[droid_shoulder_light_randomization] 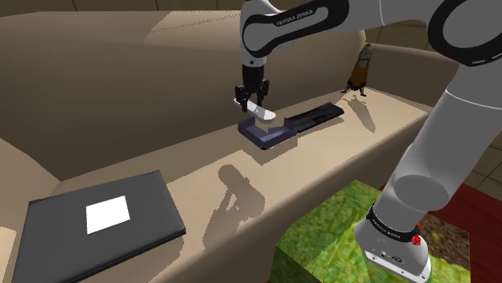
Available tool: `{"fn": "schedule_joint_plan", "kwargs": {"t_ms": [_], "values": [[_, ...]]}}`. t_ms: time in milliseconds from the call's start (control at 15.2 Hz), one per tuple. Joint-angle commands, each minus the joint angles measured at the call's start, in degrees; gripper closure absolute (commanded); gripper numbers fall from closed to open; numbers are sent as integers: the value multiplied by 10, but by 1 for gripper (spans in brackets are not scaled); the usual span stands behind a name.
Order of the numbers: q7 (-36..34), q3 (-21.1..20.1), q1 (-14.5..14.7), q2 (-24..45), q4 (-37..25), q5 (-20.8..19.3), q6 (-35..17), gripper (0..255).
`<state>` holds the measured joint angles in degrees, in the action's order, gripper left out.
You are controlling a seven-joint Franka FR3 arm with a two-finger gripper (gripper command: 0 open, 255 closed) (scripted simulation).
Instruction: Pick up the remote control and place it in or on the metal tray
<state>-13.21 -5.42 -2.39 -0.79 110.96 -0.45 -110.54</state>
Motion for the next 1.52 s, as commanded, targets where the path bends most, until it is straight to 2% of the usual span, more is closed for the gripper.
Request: {"fn": "schedule_joint_plan", "kwargs": {"t_ms": [0,396,1452], "values": [[28,14,-13,-6,3,0,2,255],[110,56,-53,-12,8,0,4,255],[109,56,-53,19,88,0,-107,255]]}}
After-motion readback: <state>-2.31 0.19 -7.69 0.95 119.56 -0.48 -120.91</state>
